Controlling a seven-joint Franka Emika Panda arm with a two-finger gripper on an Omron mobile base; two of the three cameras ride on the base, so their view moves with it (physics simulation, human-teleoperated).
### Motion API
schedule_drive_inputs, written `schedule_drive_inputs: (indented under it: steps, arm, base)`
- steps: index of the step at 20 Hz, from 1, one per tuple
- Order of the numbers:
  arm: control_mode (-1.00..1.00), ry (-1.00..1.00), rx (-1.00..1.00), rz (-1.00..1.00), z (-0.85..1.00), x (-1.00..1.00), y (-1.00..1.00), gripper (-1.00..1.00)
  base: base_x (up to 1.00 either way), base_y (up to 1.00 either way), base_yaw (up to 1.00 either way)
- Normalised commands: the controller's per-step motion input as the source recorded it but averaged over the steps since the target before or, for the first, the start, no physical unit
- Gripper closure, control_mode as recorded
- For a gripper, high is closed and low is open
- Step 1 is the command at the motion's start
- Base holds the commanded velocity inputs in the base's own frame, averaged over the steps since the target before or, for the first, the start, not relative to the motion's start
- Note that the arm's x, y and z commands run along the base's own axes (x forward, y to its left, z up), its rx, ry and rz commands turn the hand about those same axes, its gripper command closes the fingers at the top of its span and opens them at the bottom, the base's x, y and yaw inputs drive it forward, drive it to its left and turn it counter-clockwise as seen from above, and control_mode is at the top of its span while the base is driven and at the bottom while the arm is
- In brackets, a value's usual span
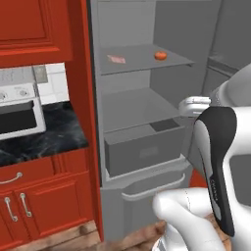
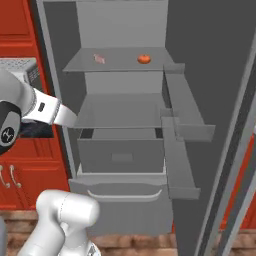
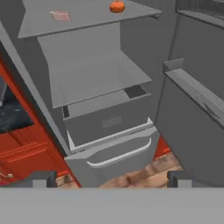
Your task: Take the cheese, steak, and squash from the fridge and place them on the plate on the dining counter to create an appetizer plate.
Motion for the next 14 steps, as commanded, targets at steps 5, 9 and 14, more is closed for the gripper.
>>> schedule_drive_inputs:
  steps: [5,9,14]
  arm:
    - [1.0,0.0,0.0,0.0,0.0,0.0,0.0,-1.0]
    - [1.0,0.0,0.0,0.0,0.0,0.0,0.0,-1.0]
    - [-1.0,0.01,0.0,-0.06,0.13,0.15,-0.4,-1.0]
  base:
    - [1.0,0.0,-0.28]
    - [0.96,-0.01,-0.2]
    - [0.14,-0.02,-0.03]
